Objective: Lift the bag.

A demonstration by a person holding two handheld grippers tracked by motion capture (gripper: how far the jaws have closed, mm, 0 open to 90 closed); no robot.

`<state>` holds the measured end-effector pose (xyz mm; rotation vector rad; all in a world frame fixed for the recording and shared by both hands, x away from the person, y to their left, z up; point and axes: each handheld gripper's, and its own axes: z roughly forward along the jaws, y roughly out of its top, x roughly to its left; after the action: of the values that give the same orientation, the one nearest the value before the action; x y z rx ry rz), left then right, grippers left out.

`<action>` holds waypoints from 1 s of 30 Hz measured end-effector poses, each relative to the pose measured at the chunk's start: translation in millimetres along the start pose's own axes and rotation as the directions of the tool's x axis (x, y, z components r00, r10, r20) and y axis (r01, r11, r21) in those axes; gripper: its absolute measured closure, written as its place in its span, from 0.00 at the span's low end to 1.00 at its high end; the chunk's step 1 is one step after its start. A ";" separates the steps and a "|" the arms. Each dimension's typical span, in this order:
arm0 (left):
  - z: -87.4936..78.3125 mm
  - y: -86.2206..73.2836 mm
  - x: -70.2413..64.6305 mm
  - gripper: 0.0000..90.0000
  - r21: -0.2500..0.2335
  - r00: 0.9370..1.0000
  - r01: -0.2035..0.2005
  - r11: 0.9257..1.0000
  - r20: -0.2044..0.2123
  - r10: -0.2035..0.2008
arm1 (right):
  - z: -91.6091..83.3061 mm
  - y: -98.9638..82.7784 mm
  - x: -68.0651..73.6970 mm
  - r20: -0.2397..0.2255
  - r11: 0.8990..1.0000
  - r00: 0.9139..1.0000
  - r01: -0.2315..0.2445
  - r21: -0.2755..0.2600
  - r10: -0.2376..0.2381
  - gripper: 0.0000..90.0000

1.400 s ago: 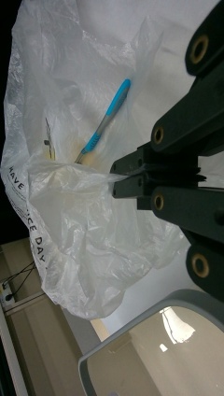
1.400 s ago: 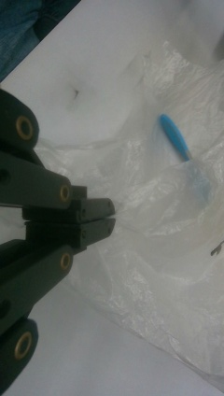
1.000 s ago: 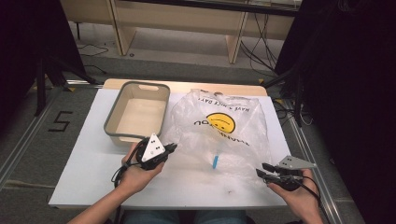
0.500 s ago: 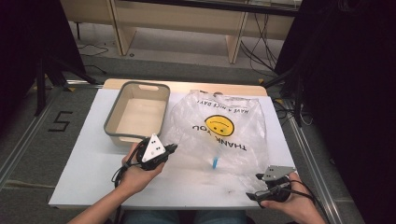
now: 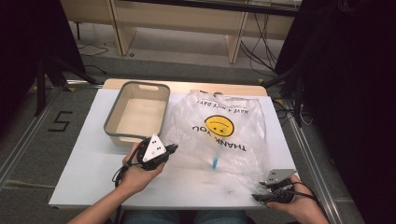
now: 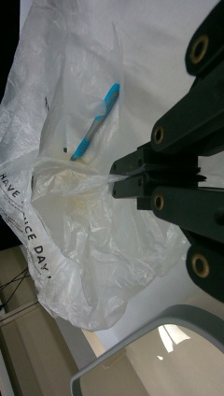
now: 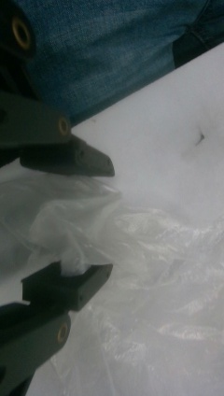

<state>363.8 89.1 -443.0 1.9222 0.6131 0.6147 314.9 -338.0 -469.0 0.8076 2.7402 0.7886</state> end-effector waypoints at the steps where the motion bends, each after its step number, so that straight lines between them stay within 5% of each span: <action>1: 0.0 0.0 0.0 0.99 0.000 1.000 0.000 1.000 -0.001 0.000 | -0.3 -0.2 -0.7 0.001 1.000 1.000 -0.005 -0.002 0.005 0.68; 7: 0.5 -0.1 0.1 0.99 0.000 1.000 -0.001 1.000 -0.001 0.001 | -0.2 1.1 -4.1 0.021 0.999 0.999 -0.035 0.003 0.035 0.85; 19: 0.4 -0.1 0.4 0.99 0.000 1.000 -0.002 1.000 -0.003 0.002 | -0.9 1.7 -6.7 0.011 0.994 0.994 -0.112 -0.006 0.112 0.99; 26: -0.5 0.8 1.1 0.99 -0.008 1.000 -0.008 1.000 -0.010 0.008 | -13.1 5.6 -7.9 -0.005 0.979 0.987 -0.159 -0.125 0.159 1.00; 30: -2.5 2.7 1.3 0.99 -0.025 1.000 -0.009 1.000 -0.016 0.009 | -20.9 8.2 -8.6 -0.042 0.955 0.982 -0.189 -0.230 0.185 1.00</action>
<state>363.5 90.6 -439.4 1.8998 0.6043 0.6409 319.4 -346.1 -446.8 1.0209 2.5478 1.1363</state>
